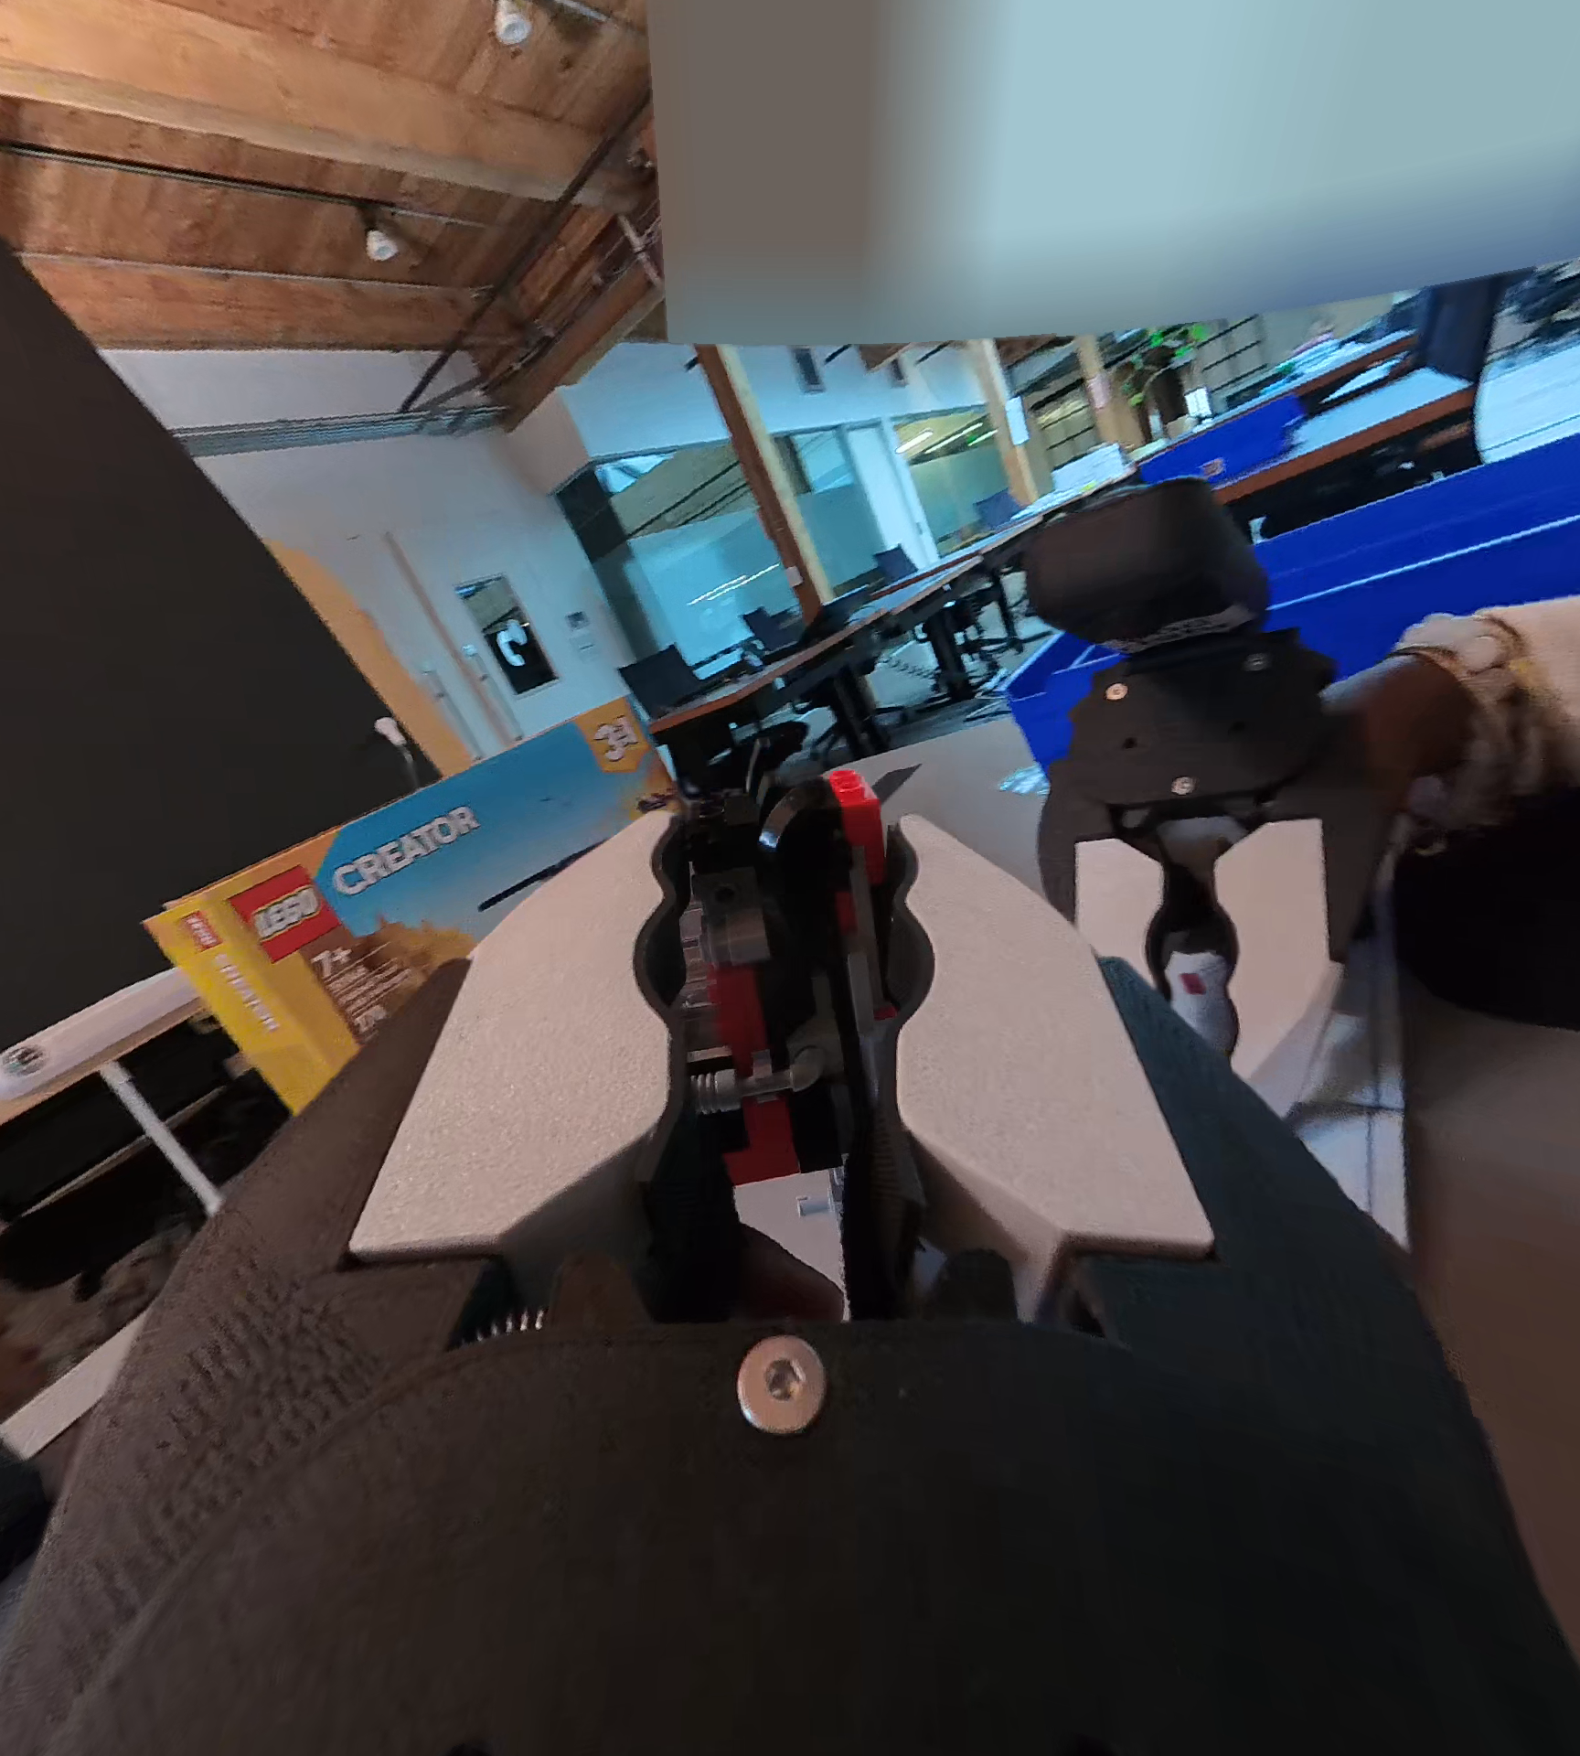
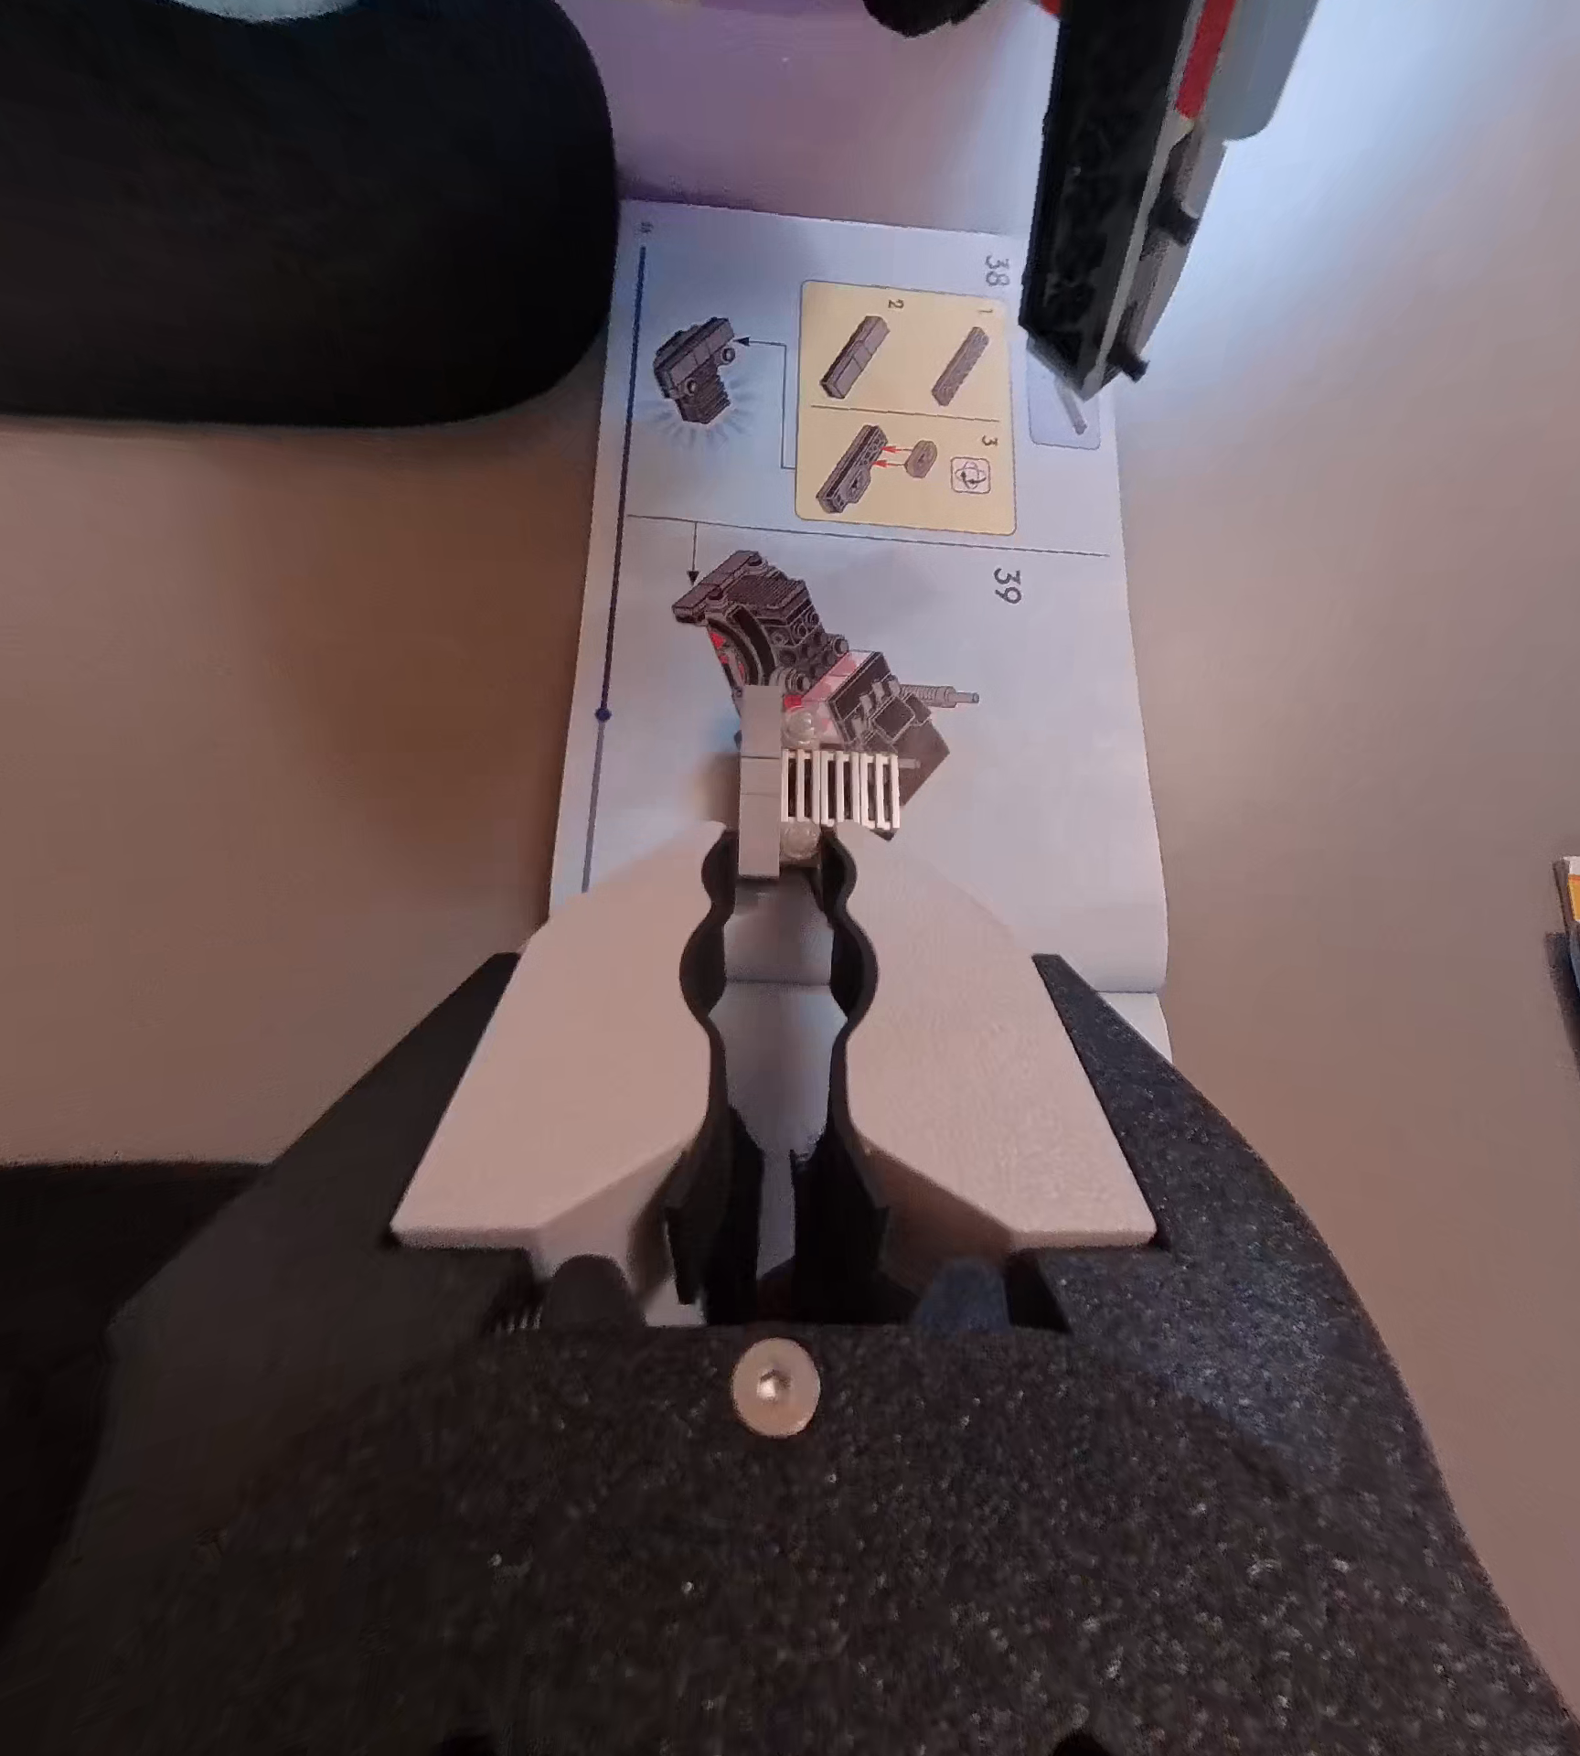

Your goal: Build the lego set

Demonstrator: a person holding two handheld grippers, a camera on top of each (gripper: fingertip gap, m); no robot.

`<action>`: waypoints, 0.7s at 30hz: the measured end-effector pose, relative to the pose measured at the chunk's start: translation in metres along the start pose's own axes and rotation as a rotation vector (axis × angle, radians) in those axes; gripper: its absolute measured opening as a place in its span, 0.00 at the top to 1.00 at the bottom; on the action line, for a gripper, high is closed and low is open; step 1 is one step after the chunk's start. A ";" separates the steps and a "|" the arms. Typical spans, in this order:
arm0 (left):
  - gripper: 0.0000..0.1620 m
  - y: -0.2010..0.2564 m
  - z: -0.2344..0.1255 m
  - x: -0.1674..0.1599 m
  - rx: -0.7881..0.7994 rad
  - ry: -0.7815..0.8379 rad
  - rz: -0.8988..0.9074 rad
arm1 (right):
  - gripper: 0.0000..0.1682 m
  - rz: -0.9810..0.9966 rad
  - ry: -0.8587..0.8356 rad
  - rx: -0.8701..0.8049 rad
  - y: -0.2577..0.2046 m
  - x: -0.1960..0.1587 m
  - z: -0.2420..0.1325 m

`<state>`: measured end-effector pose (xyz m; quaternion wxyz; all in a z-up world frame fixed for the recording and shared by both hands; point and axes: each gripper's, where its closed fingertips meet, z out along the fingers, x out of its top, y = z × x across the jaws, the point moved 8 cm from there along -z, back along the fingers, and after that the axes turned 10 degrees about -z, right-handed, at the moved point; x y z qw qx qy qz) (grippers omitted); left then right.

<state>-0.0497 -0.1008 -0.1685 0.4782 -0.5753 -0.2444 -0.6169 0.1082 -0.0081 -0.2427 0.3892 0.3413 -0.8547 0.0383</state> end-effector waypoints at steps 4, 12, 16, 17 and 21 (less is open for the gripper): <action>0.75 0.006 0.001 -0.001 -0.070 -0.014 0.016 | 0.81 -0.007 0.040 -0.012 0.001 0.001 -0.008; 0.75 0.007 0.003 -0.006 -0.093 -0.058 0.037 | 0.79 -0.030 -0.070 -0.046 -0.002 0.017 -0.012; 0.75 0.008 0.004 -0.007 -0.095 -0.072 0.044 | 0.72 0.048 -0.201 -0.001 0.006 0.026 0.001; 0.75 0.008 0.004 -0.007 -0.100 -0.075 0.045 | 0.72 0.048 -0.231 0.018 0.008 0.026 0.004; 0.75 0.008 0.004 -0.010 -0.128 -0.084 0.019 | 0.79 0.019 -0.291 0.085 0.013 0.021 0.016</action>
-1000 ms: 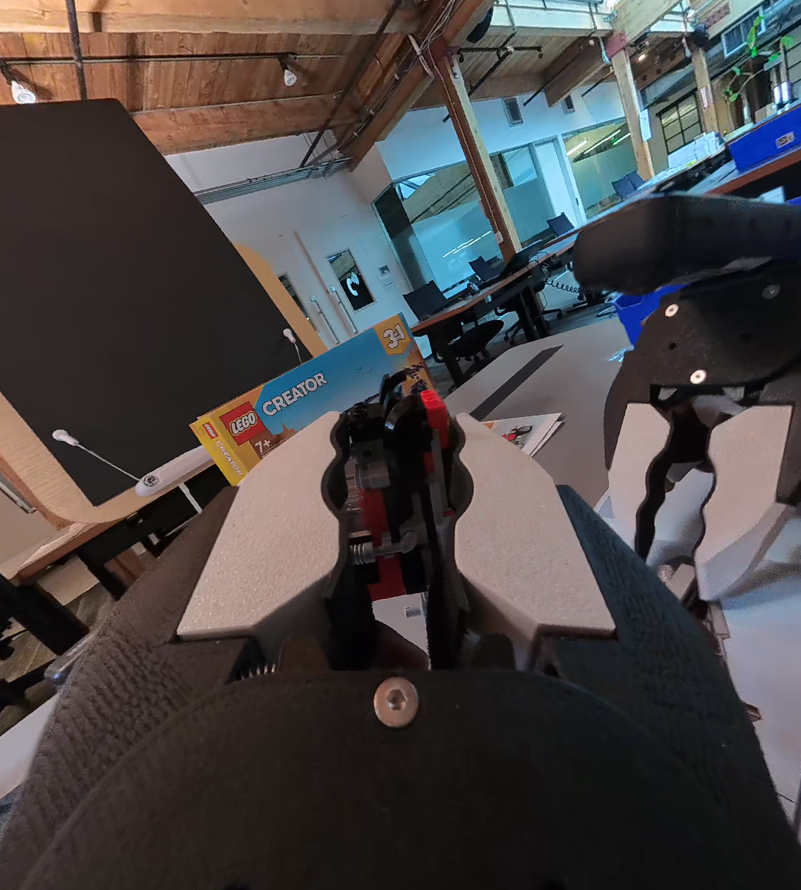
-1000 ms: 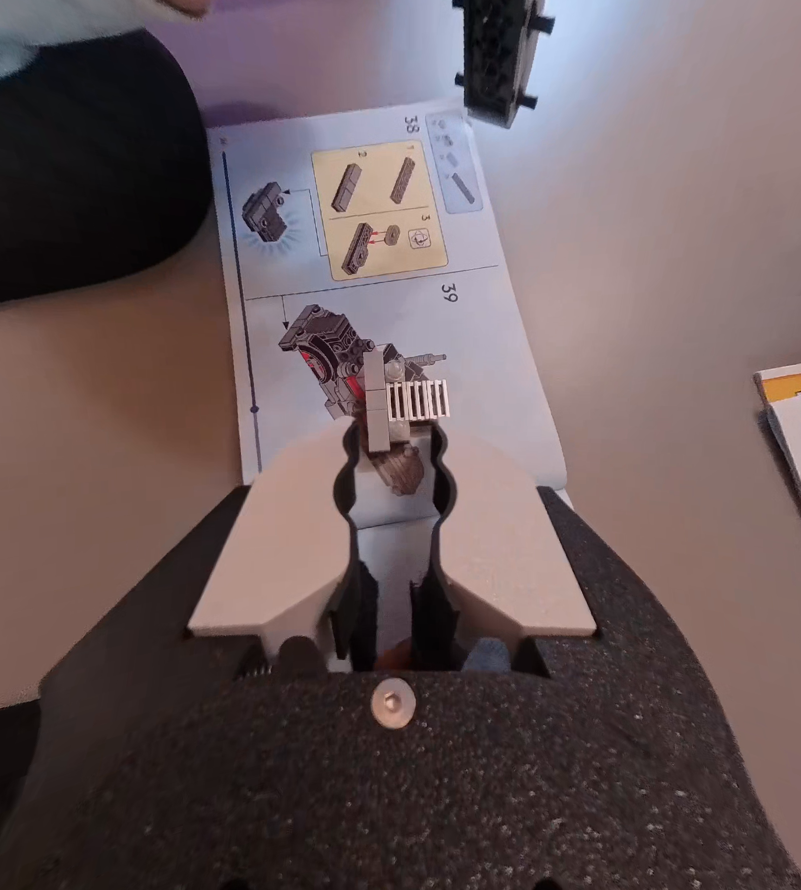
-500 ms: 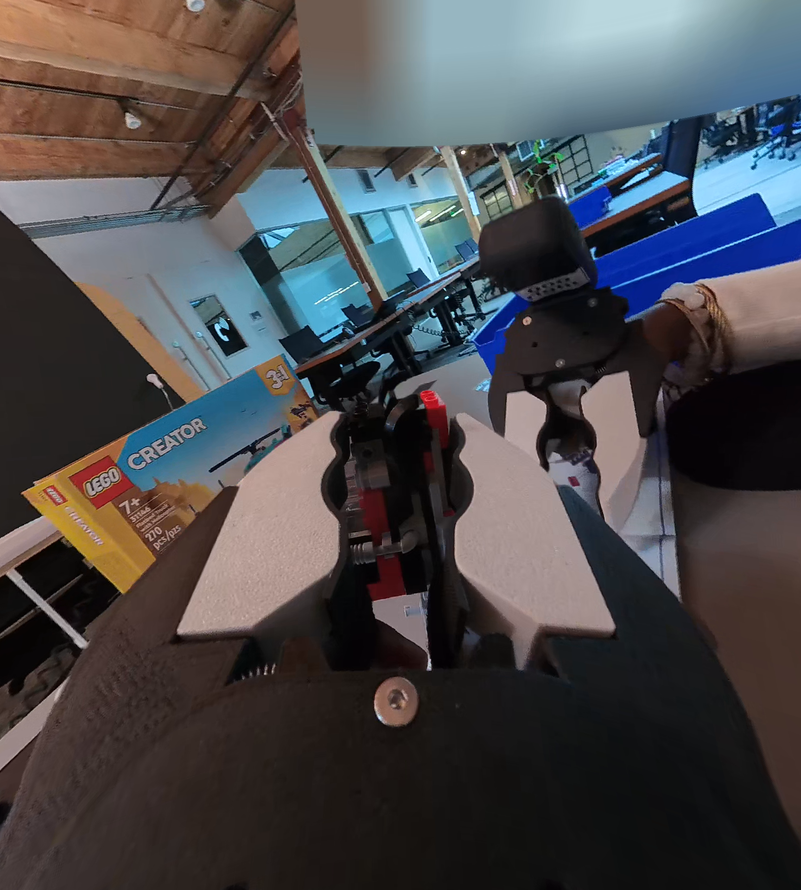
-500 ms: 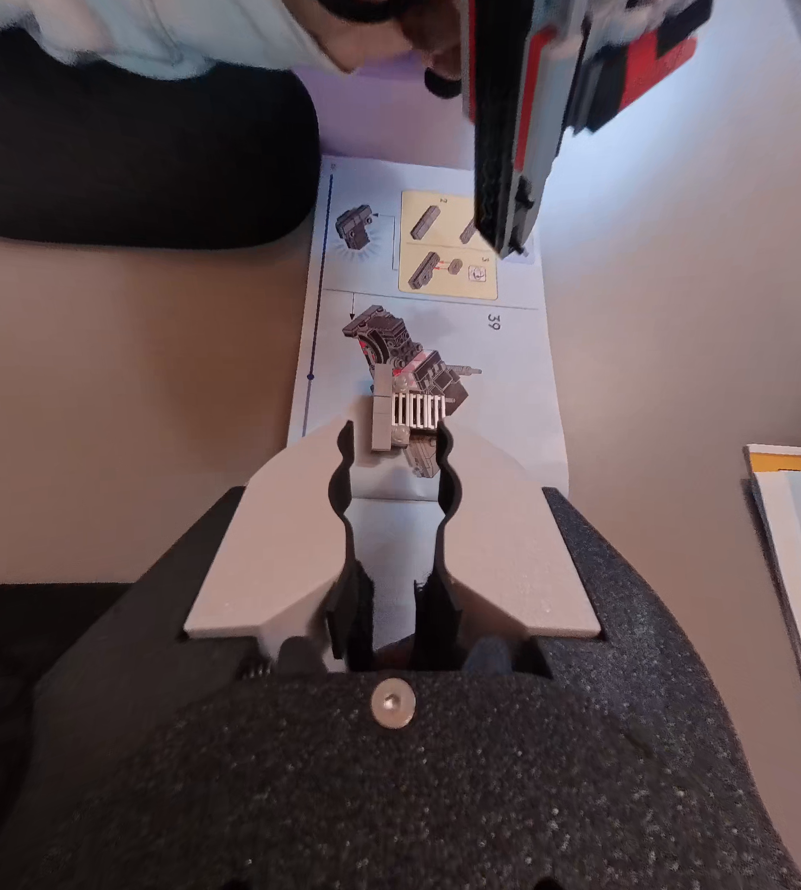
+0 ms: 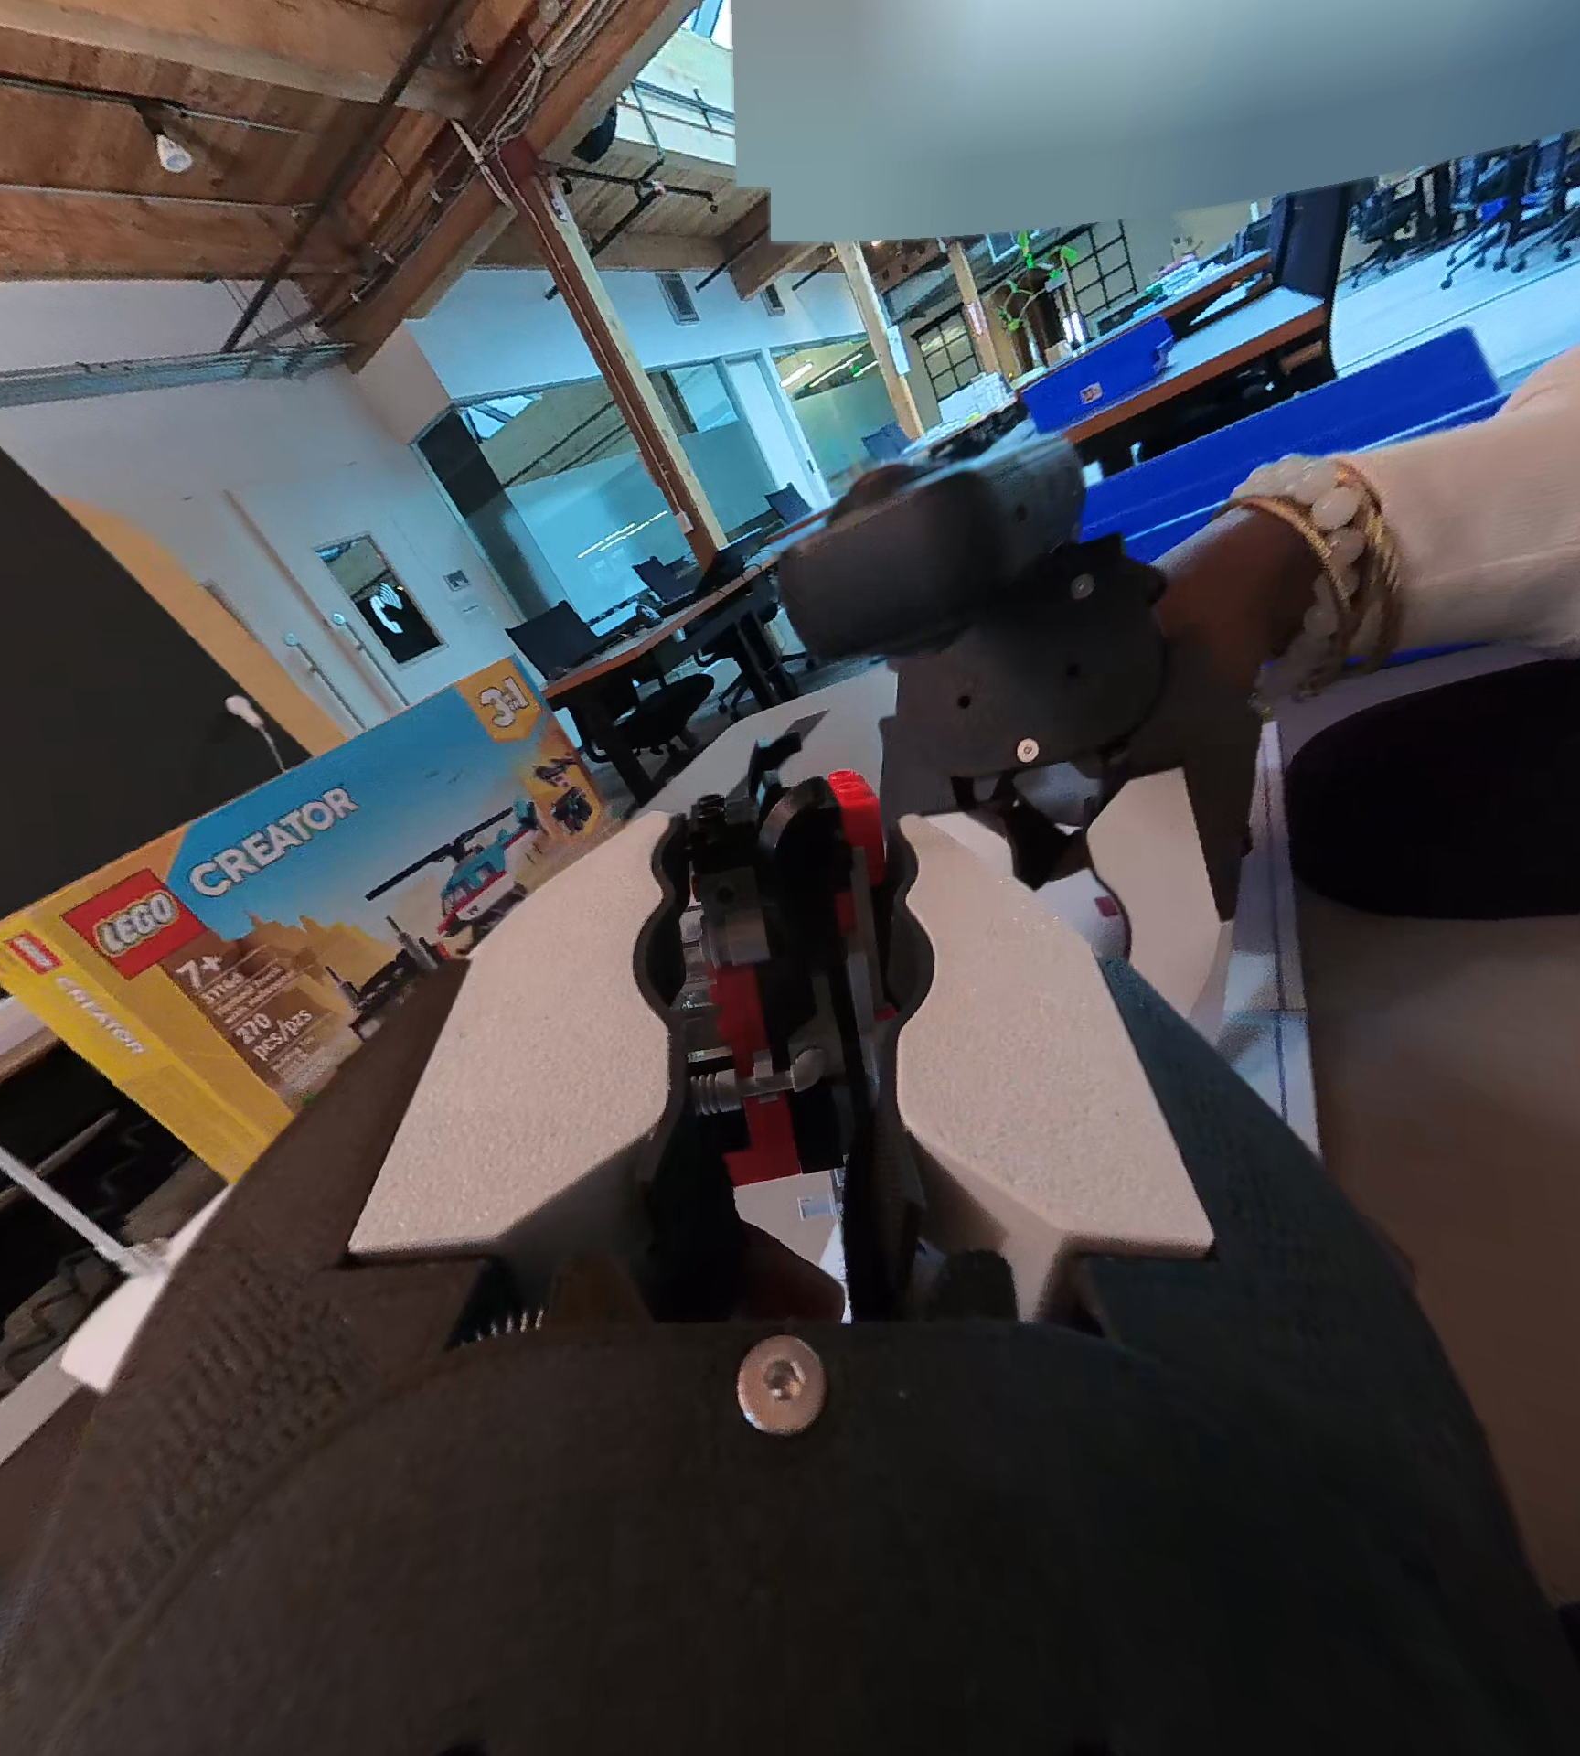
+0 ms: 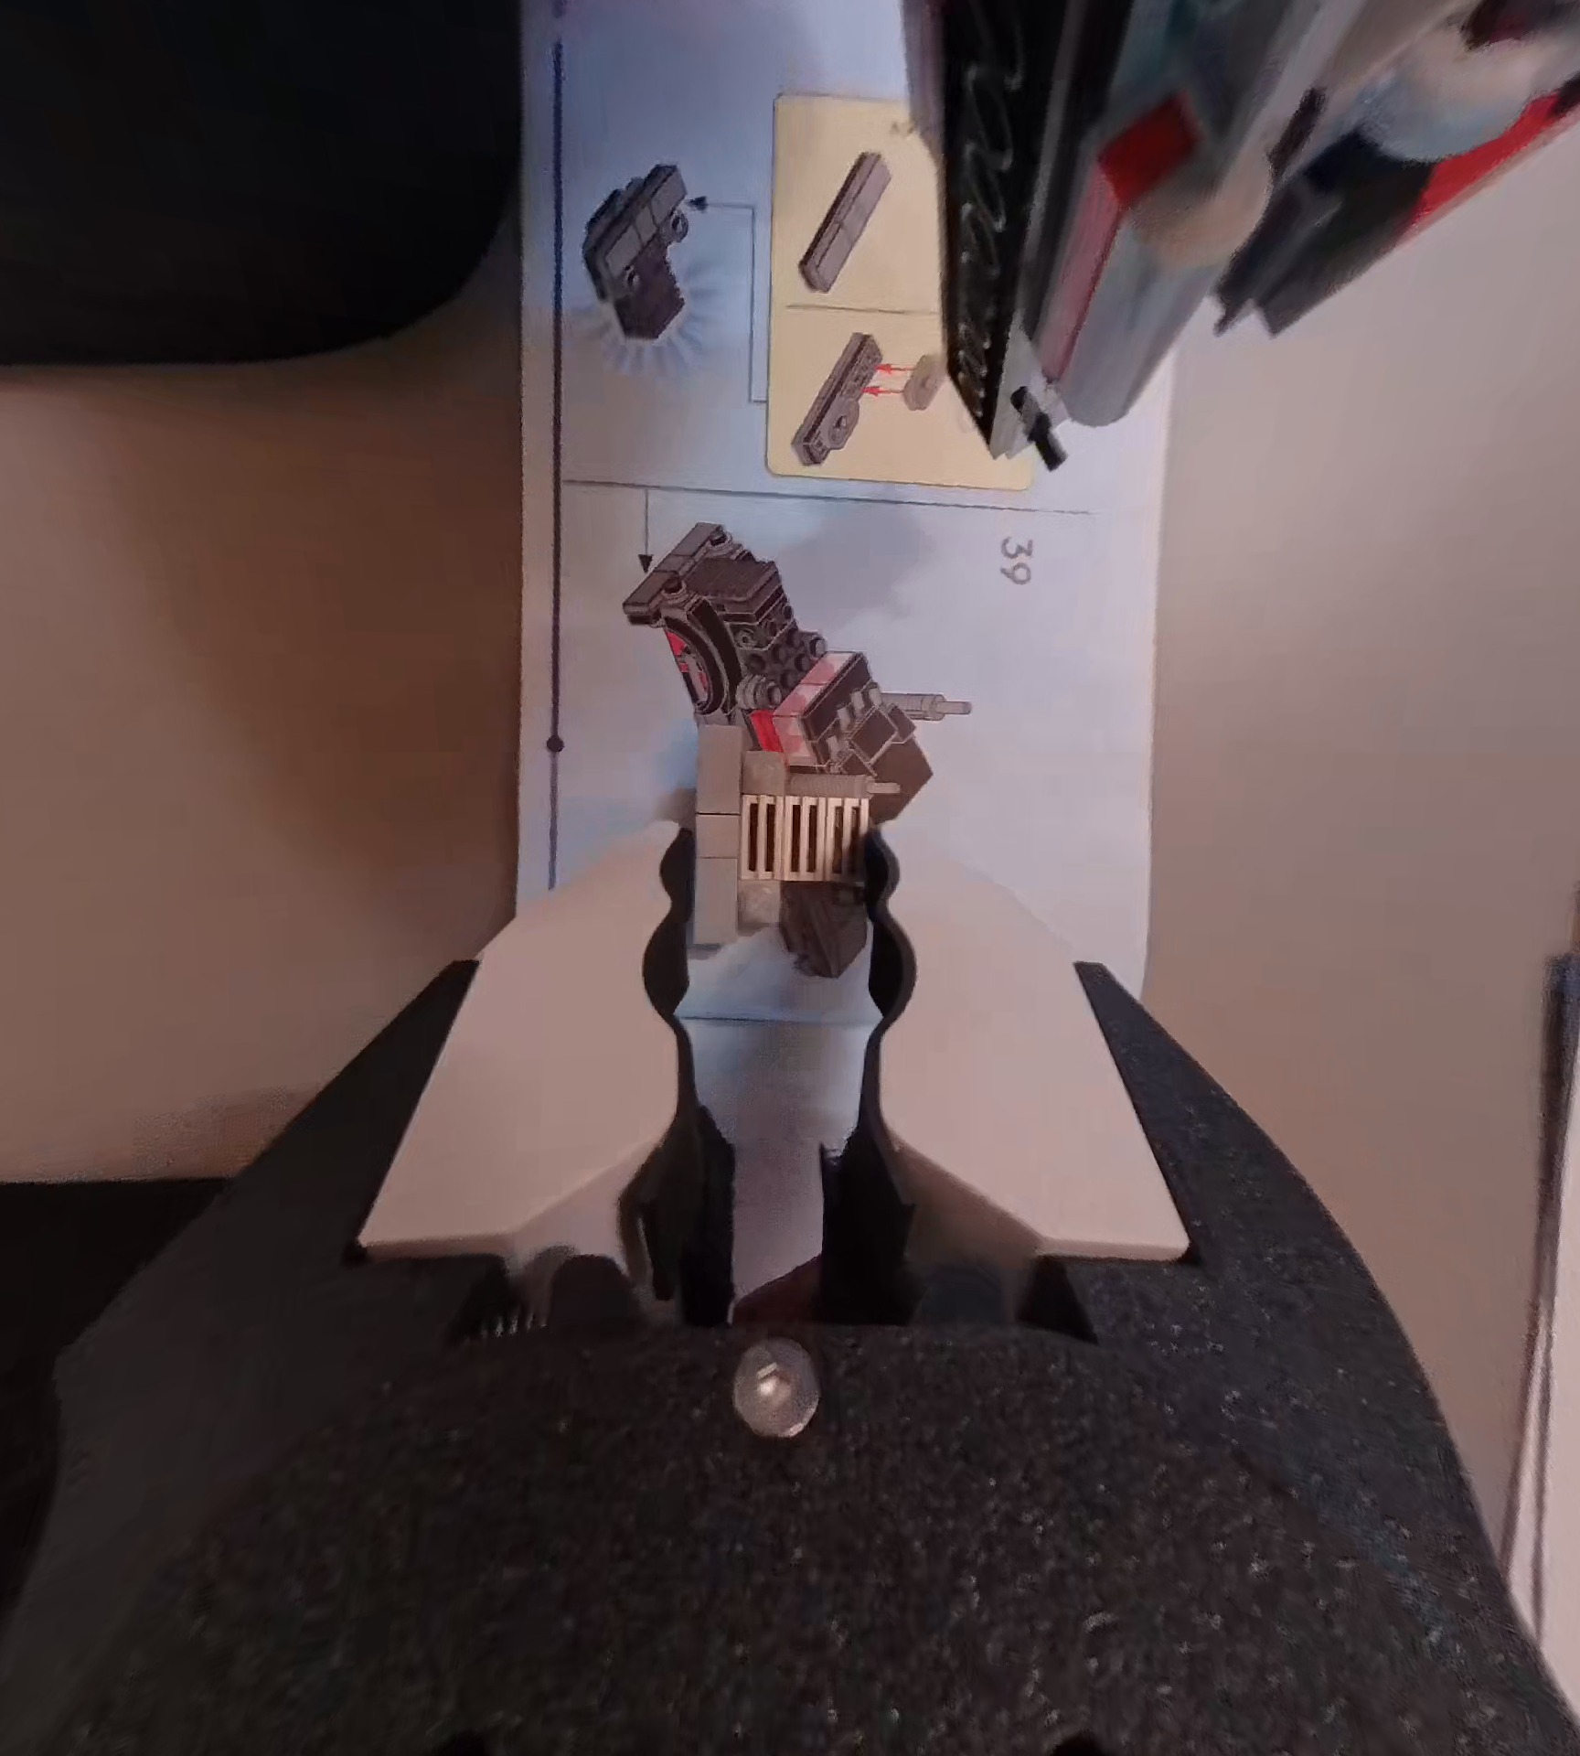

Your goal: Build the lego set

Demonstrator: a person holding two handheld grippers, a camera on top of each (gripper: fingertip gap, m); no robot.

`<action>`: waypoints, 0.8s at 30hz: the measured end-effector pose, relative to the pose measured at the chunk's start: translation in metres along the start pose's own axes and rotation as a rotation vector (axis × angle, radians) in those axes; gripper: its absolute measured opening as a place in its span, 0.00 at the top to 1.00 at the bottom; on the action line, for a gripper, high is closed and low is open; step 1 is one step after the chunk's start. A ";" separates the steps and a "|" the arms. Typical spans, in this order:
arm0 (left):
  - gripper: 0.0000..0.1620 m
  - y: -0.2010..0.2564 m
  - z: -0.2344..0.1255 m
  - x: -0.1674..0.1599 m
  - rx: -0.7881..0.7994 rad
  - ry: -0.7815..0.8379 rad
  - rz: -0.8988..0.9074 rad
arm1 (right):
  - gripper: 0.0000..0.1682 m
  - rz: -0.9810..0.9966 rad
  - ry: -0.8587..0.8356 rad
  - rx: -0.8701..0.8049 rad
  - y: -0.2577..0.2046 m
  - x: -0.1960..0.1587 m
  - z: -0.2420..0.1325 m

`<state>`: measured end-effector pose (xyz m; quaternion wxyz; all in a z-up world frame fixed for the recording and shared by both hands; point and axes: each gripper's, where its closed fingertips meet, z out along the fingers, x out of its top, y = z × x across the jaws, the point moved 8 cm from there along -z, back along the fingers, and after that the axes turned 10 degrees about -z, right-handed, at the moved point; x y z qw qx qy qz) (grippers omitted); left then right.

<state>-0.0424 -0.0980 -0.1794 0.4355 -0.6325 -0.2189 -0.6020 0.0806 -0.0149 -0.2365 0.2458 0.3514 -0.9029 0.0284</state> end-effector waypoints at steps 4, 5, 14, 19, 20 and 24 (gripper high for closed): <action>0.75 -0.006 -0.003 -0.001 -0.029 0.038 -0.107 | 0.79 0.009 0.180 0.092 -0.001 -0.006 -0.007; 0.75 -0.009 -0.005 -0.001 -0.033 0.054 -0.136 | 0.79 0.020 0.297 0.120 -0.002 -0.006 -0.016; 0.75 -0.012 -0.005 0.005 -0.111 0.083 -0.334 | 0.80 0.064 1.630 0.338 0.007 -0.005 -0.133; 0.75 -0.008 -0.002 0.006 -0.141 0.056 -0.332 | 0.80 0.053 1.627 0.368 0.007 0.006 -0.134; 0.75 -0.007 -0.002 0.006 -0.146 0.053 -0.326 | 0.80 0.043 1.576 0.341 0.007 0.010 -0.133; 0.75 -0.001 0.000 0.007 -0.177 0.051 -0.280 | 0.80 -0.093 1.194 0.114 0.010 0.030 -0.138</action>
